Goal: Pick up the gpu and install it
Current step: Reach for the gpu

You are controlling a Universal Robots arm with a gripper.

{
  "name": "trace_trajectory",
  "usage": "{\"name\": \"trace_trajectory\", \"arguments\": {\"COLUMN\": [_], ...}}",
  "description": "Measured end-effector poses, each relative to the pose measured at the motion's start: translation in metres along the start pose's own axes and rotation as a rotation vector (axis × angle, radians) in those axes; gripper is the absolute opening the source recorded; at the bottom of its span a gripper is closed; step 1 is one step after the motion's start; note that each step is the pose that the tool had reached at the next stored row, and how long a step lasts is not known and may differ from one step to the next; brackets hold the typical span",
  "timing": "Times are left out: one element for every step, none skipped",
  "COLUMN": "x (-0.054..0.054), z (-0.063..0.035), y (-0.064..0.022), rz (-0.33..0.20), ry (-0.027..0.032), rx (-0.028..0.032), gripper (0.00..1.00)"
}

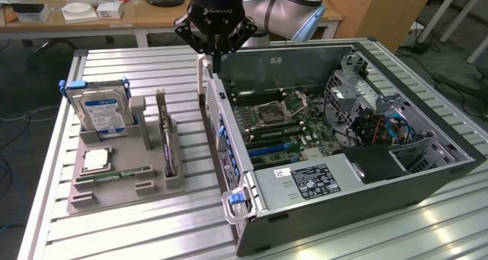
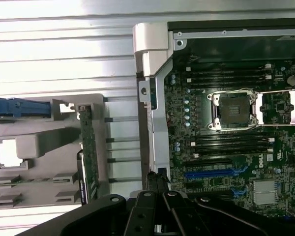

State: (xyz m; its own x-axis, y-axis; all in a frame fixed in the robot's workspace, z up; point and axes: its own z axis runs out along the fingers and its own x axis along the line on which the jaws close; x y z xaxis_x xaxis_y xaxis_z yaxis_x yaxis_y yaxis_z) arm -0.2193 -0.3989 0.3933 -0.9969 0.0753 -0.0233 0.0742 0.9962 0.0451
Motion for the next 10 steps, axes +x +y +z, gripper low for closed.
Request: {"name": "trace_trajectory", "arguments": {"x": [0.001, 0.003, 0.004, 0.005, 0.007, 0.008, 0.009, 0.010, 0.011, 0.013], "z": [-0.0001, -0.0001, -0.0001, -0.0002, -0.0002, -0.0002, -0.0003, -0.0003, -0.0003, -0.0004], "y": [-0.0001, -0.0002, -0.0003, -0.0004, -0.0005, -0.0006, -0.0007, -0.0008, -0.0009, -0.0009], "rz": [0.000, 0.000, 0.000, 0.000, 0.000, 0.000, 0.000, 0.000, 0.000, 0.000], "ry": [0.0000, 0.0000, 0.0000, 0.0000, 0.0000, 0.0000, 0.0000, 0.0000, 0.0000, 0.0001], "rx": [0.0000, 0.0001, 0.0000, 0.0000, 0.0000, 0.0000, 0.0000, 0.0000, 0.0001, 0.0000], "gripper": [0.10, 0.10, 0.10, 0.10, 0.10, 0.10, 0.10, 0.10, 0.10, 0.10]}}
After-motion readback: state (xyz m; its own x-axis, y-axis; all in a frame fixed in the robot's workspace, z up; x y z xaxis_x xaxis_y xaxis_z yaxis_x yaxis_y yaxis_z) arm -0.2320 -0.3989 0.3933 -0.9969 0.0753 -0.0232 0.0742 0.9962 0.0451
